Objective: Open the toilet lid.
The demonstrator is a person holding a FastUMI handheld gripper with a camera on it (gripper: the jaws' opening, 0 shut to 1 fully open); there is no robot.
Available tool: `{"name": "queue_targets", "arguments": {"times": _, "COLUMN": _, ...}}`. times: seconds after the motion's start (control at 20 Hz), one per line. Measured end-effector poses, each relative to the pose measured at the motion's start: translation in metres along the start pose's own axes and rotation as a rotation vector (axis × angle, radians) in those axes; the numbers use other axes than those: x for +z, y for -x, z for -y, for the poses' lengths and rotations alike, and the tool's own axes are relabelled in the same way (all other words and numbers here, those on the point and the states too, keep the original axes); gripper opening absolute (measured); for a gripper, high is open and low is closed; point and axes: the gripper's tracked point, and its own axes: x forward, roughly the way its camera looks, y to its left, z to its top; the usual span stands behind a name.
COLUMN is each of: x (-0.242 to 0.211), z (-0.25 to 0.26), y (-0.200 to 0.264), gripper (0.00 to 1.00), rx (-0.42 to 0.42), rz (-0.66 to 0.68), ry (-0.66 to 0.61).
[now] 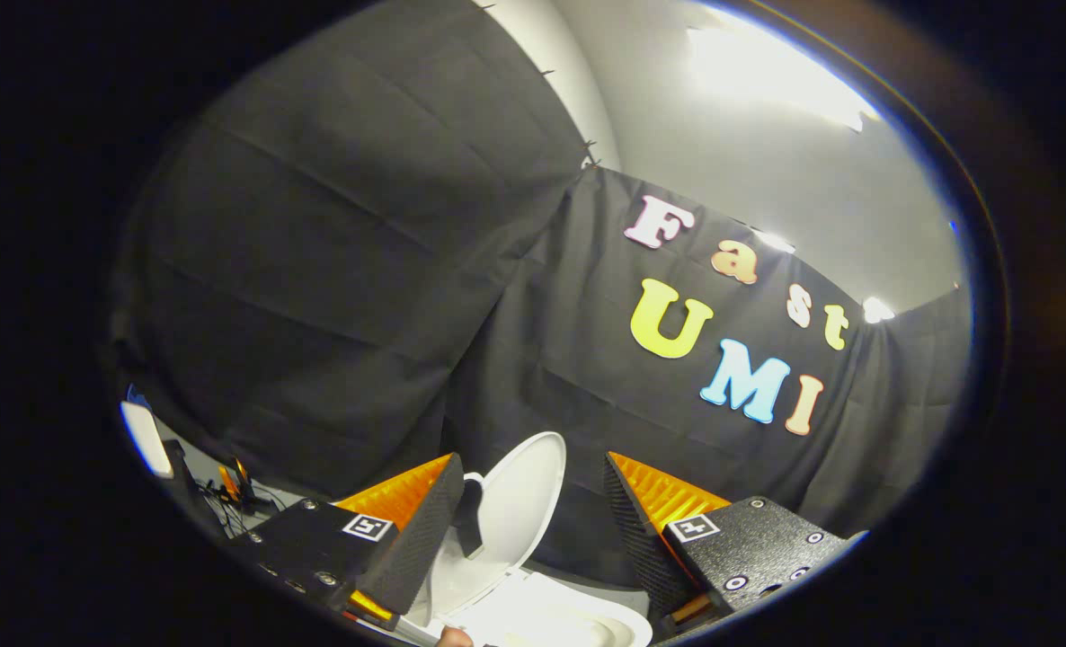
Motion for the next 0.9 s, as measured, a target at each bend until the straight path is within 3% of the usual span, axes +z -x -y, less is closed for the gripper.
{"name": "queue_targets", "arguments": {"times": 0.15, "x": 0.030, "z": 0.047, "y": 0.013, "gripper": 0.95, "rx": -0.042, "rz": 0.040, "ry": -0.082}}
{"name": "queue_targets", "arguments": {"times": 0.4, "x": 0.031, "z": 0.136, "y": 0.024, "gripper": 0.95, "rx": -0.099, "rz": -0.003, "ry": -0.143}}
{"name": "queue_targets", "arguments": {"times": 0.6, "x": 0.012, "z": 0.191, "y": 0.034, "gripper": 0.95, "rx": -0.099, "rz": 0.015, "ry": -0.256}}
{"name": "queue_targets", "arguments": {"times": 0.9, "x": -0.042, "z": 0.284, "y": 0.049, "gripper": 0.95, "rx": -0.162, "rz": 0.018, "ry": -0.410}}
